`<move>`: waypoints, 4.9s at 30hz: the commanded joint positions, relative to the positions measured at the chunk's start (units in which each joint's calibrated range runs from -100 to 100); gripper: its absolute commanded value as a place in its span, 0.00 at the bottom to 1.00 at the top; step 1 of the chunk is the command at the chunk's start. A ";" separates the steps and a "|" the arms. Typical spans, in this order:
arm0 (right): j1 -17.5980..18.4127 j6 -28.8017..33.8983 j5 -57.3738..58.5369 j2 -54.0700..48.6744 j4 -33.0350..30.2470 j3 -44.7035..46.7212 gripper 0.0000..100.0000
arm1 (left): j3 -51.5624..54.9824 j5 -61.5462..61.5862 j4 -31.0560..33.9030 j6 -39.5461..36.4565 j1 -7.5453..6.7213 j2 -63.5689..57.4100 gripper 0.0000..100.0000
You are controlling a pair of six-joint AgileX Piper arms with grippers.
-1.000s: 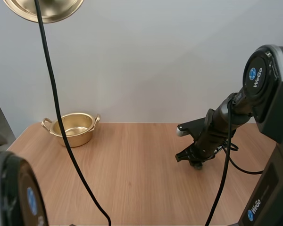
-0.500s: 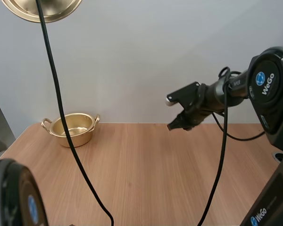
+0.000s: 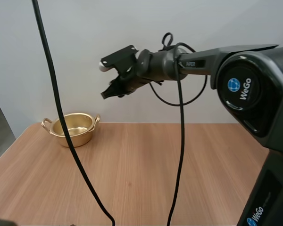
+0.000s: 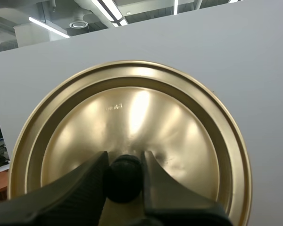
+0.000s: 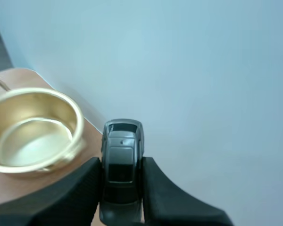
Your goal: Open the pot, put the car inside, and close it
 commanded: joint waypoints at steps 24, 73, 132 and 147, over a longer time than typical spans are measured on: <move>8.23 -1.31 -2.09 30.90 -0.10 -23.57 0.00 | 0.03 4.80 8.13 -1.87 0.04 -1.96 0.00; -9.27 3.55 41.51 -2.57 -3.47 -23.84 0.00 | 21.19 7.08 0.46 15.10 -0.03 32.25 0.00; -11.82 6.88 62.34 -27.12 -18.57 -22.97 0.00 | 21.29 -10.69 -8.07 28.66 -3.74 60.00 0.00; -11.82 6.88 62.53 -27.12 -18.57 -22.97 0.00 | 21.29 -9.21 -8.34 28.66 -3.74 61.03 0.11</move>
